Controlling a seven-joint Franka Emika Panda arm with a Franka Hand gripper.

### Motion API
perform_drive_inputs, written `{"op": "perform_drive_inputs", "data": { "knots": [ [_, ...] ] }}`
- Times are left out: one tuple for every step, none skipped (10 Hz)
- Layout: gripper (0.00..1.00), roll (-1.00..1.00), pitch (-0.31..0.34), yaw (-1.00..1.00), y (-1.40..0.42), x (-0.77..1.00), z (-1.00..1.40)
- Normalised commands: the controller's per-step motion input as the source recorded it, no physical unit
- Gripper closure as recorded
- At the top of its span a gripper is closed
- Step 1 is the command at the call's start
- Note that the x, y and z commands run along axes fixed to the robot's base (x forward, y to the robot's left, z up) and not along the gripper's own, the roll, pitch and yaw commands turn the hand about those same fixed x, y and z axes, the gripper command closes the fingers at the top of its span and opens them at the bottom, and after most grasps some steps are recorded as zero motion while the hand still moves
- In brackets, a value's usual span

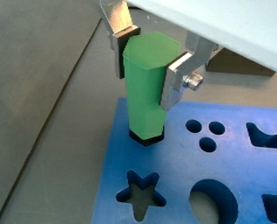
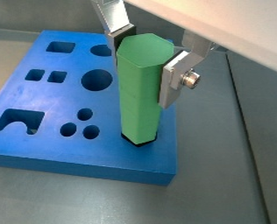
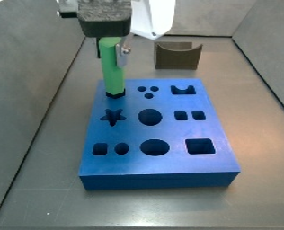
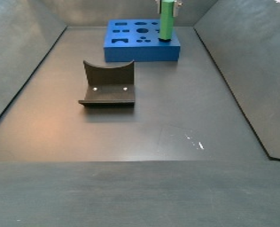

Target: Insert the hexagon object.

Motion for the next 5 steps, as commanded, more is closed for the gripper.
{"op": "perform_drive_inputs", "data": {
  "knots": [
    [1.00, 0.00, 0.000, 0.00, 0.00, 0.06, -0.18],
    [1.00, 0.00, 0.000, 0.00, 0.00, 0.02, -0.19],
    [1.00, 0.00, -0.009, 0.00, 0.00, 0.00, -0.25],
    [1.00, 0.00, -0.080, 0.00, 0.00, 0.00, -0.35],
    [1.00, 0.00, -0.096, 0.23, 0.00, -0.03, -0.31]
  ]
}}
